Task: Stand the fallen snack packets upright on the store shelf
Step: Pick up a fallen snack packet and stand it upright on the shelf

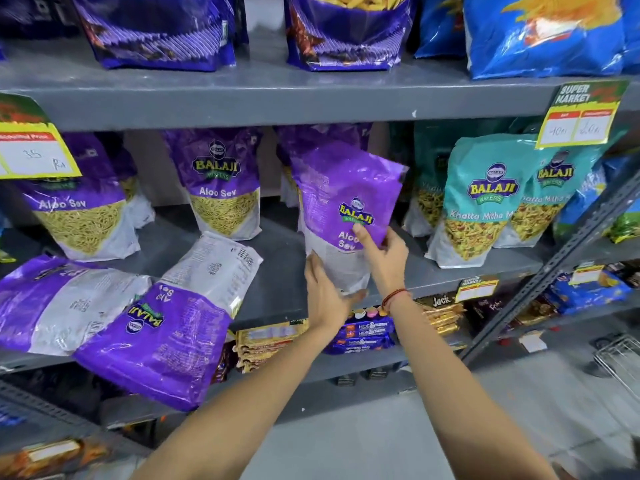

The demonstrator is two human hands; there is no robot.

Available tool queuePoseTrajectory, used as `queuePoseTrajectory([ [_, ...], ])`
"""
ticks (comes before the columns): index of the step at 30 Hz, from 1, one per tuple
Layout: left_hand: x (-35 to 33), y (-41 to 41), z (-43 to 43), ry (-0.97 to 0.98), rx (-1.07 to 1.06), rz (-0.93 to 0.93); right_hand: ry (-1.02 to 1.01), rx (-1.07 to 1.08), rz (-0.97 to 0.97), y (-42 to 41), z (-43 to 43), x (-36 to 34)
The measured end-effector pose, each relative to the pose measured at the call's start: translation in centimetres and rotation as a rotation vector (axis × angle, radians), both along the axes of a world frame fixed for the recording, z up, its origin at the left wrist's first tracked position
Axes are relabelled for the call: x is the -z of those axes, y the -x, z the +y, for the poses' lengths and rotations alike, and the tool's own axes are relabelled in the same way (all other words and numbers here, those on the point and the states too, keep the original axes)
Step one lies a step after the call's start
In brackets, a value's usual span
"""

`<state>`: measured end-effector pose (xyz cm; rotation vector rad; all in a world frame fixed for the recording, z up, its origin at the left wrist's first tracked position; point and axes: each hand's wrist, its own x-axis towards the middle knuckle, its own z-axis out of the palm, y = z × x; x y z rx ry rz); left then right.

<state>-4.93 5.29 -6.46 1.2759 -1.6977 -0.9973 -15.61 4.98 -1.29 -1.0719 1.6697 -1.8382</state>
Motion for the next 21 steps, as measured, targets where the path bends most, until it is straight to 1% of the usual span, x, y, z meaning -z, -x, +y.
queuePoseTrajectory([
  [3, -0.4, 0.4, -1.4, -0.005, -0.010, -0.027, 0.009, 0.048, 0.134, -2.0, 1.4, 0.5],
  [5, -0.8, 0.6, -2.2, -0.052, -0.005, -0.081, 0.012, 0.038, 0.222, -2.6, 1.7, 0.9],
  [6, -0.7, 0.6, -2.9, -0.056, 0.011, -0.098, 0.011, 0.025, 0.228, -2.7, 1.7, 1.1],
  [7, -0.6, 0.5, -3.7, -0.046, 0.032, -0.105, 0.008, 0.020, 0.200, -2.7, 1.7, 1.2],
  [9, -0.6, -0.2, -5.7, -0.089, 0.085, -0.132, 0.033, 0.014, 0.110, -2.3, 1.6, 1.1],
  [11, -1.4, -1.4, -7.7, -0.144, 0.216, -0.257, 0.036, 0.023, 0.086, -1.3, 1.2, 1.1],
  [13, -2.7, -3.0, -9.5, -0.164, 0.375, -0.407, -0.004, 0.031, 0.074, 0.1, 0.4, 1.2],
  [15, -4.0, -4.6, -11.2, -0.129, 0.419, -0.510, -0.073, 0.027, 0.045, 1.6, -0.5, 1.5],
  [16, -4.3, -5.3, -11.9, -0.106, 0.394, -0.541, -0.110, 0.017, 0.042, 2.2, -1.0, 1.6],
  [19, -4.5, -7.0, -13.2, -0.111, 0.256, -0.515, -0.232, -0.049, 0.051, 3.6, -2.3, 1.5],
  [21, -3.4, -7.5, -14.0, -0.143, 0.212, -0.396, -0.306, -0.123, 0.050, 4.1, -3.2, 1.4],
])
